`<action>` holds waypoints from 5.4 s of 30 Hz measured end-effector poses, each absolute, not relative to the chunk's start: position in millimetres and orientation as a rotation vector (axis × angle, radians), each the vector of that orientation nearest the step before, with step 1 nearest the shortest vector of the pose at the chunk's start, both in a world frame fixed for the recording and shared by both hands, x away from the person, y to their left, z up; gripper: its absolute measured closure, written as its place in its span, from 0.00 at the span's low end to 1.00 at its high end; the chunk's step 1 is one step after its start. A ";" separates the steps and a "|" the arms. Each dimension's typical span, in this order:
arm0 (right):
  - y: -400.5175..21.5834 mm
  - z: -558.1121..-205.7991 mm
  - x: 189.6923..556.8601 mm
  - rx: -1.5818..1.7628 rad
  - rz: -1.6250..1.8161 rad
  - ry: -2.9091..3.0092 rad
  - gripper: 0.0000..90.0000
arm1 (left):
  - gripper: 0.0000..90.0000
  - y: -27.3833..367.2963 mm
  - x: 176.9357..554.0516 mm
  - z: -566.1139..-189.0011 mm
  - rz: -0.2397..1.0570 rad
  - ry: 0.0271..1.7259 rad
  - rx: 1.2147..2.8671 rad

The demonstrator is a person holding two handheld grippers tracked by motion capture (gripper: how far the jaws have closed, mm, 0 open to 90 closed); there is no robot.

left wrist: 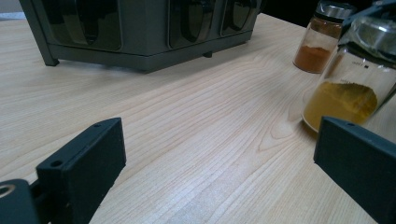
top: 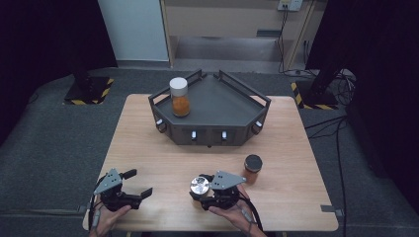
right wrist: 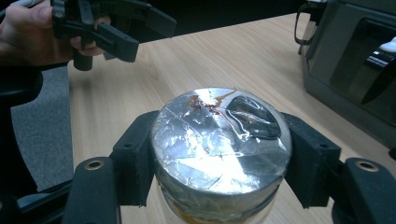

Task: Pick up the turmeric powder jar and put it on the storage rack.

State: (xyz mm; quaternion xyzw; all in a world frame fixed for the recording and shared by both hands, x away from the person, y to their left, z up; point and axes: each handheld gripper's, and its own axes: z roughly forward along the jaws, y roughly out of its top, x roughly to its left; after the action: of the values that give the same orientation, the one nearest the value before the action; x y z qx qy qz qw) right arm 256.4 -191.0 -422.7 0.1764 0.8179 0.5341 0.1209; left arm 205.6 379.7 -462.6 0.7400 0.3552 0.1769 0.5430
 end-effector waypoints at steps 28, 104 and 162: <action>-205.1 -359.0 288.9 0.632 1.565 2.325 0.39 | 0.02 378.5 206.9 -461.8 0.416 0.842 1.770; -141.9 -284.9 412.0 0.878 1.387 2.030 0.39 | 0.02 377.5 207.3 -462.0 0.419 0.833 1.775; -134.6 -328.6 449.3 0.962 1.389 2.030 0.38 | 0.02 377.4 209.2 -462.4 0.407 0.837 1.783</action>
State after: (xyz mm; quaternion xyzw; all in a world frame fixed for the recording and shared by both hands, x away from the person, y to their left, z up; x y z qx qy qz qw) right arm 449.3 -134.6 -328.6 0.3527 0.7447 0.5096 0.2474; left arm 209.2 377.4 -462.4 0.7487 0.3512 0.1710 0.5355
